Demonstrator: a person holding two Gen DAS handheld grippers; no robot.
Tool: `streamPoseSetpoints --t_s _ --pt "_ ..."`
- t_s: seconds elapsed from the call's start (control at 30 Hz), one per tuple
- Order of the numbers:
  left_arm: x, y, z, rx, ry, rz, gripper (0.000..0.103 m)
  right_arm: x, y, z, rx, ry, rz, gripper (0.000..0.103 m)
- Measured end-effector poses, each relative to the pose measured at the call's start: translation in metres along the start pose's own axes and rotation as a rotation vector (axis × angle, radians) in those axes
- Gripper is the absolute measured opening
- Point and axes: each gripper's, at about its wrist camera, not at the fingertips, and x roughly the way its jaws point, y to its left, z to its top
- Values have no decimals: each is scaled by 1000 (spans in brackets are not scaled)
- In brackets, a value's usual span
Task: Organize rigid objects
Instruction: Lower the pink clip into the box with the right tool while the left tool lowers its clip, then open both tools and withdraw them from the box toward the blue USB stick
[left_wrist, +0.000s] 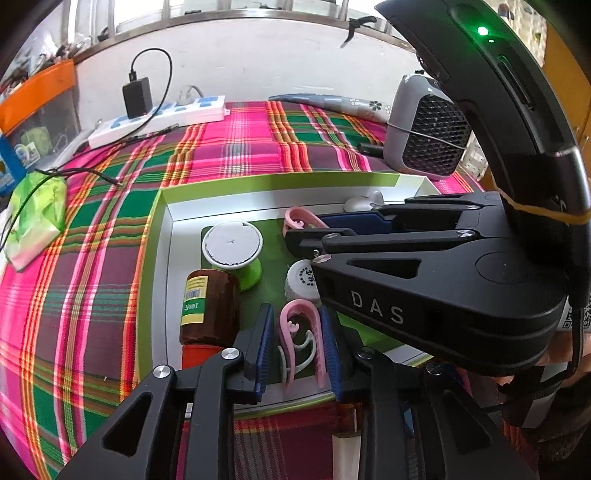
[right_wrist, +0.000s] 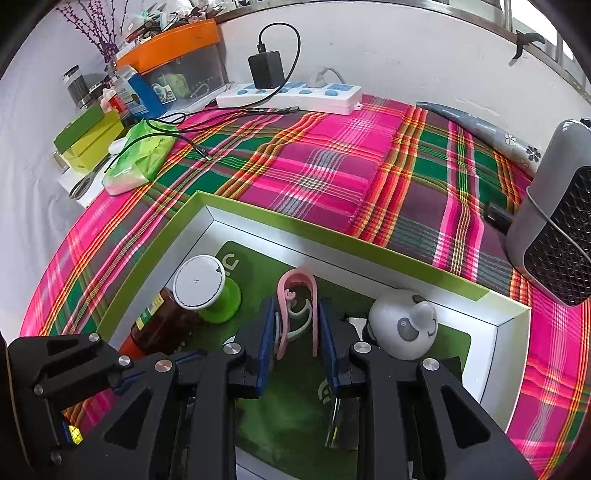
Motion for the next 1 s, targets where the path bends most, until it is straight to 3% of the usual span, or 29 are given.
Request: streamPoseSetpoints --t_s 0.33,1.0 --pt "-4 -2 -3 17 -1 5 32 -7 0 -2 11 -25 7 30" --pt "-34 -11 -13 28 -49 13 33 -46 8 -18 44 -108 -27 31"
